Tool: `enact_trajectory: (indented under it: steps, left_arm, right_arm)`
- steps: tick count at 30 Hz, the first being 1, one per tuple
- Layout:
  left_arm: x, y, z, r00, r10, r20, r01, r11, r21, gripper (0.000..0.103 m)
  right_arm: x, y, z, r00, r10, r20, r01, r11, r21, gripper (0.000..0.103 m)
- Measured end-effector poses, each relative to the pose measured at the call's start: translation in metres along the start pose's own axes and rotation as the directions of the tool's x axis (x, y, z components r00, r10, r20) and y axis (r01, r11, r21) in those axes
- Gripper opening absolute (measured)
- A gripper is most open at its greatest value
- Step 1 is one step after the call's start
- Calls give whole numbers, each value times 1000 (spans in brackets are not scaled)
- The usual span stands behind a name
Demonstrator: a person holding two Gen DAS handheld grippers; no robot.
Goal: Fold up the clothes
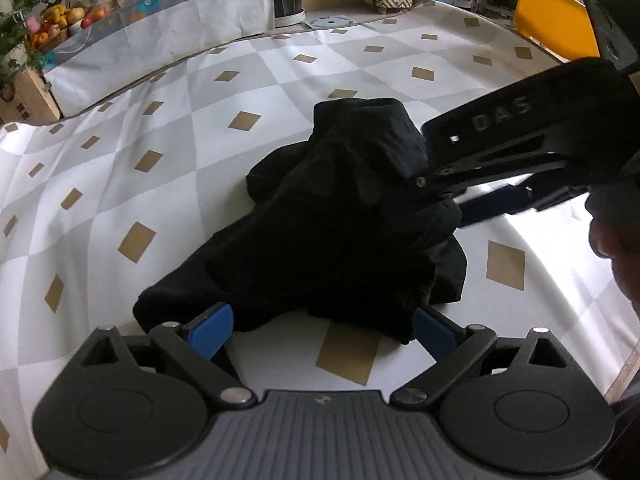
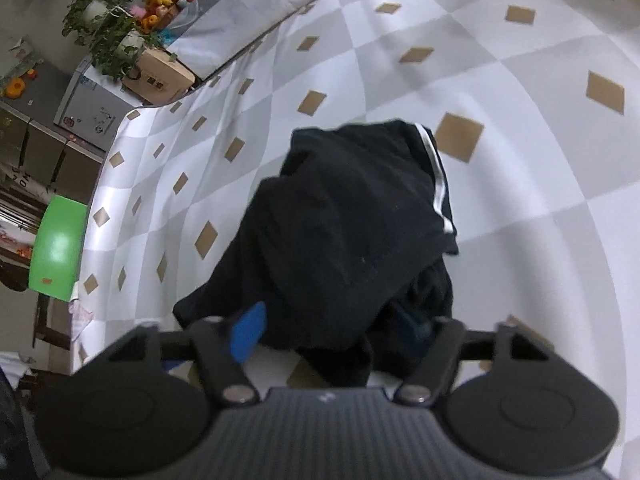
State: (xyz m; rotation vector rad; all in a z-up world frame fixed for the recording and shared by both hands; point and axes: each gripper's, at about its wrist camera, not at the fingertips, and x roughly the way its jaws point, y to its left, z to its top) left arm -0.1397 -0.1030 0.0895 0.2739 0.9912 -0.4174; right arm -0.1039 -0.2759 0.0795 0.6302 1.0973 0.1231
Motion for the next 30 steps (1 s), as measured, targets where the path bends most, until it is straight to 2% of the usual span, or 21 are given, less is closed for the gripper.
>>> enact_trajectory:
  steps: [1,3,6,10,12,14,18,20,22,24,26,28,30]
  left_arm:
    - [2,2,0,1000,5,-2,-5,1000,-9,97]
    - [5,5,1,1000,14,-7,-15,1000,-26,97]
    - [10,11,5,1000,28,-7,-29,997,-68,97]
    - [15,20,15,999,32,12,-30,991,-128,97]
    - [18,25,22,999,50,20,-46,988,-149,97]
    - [20,30,31,997,76,31,-70,983,-170,97]
    - [24,47,50,992,106,69,-88,969,-231,98]
    - [32,62,58,984,169,53,-147,948,-282,98]
    - [41,78,65,973,229,33,-205,921,-331,98]
    - [50,99,65,969,246,5,-223,886,-407,98]
    - [58,122,64,966,255,-34,-239,840,-487,97]
    - [59,141,65,956,289,-53,-271,798,-537,97]
    - [56,146,63,952,300,-53,-279,790,-545,97]
  right_arm:
    - [-1,3,1,1000,-2,19,2,1000,-9,47]
    - [-3,9,3,999,0,54,2,1000,-31,34]
    - [-7,22,9,994,15,108,-5,996,-90,20]
    - [-14,36,21,980,73,186,-46,989,-142,16]
    - [-17,41,31,968,126,216,-94,984,-151,15]
    - [-20,45,41,949,199,244,-163,974,-159,15]
    - [-25,62,58,912,296,282,-239,946,-219,19]
    - [-27,68,63,903,310,298,-250,942,-222,23]
    - [-31,72,65,907,289,306,-220,945,-240,33]
    - [-33,73,65,914,273,302,-196,945,-260,42]
    - [-36,71,66,919,263,293,-185,945,-271,46]
    - [-40,66,66,923,248,295,-165,946,-279,53]
    - [-44,60,67,924,208,320,-120,954,-274,56]
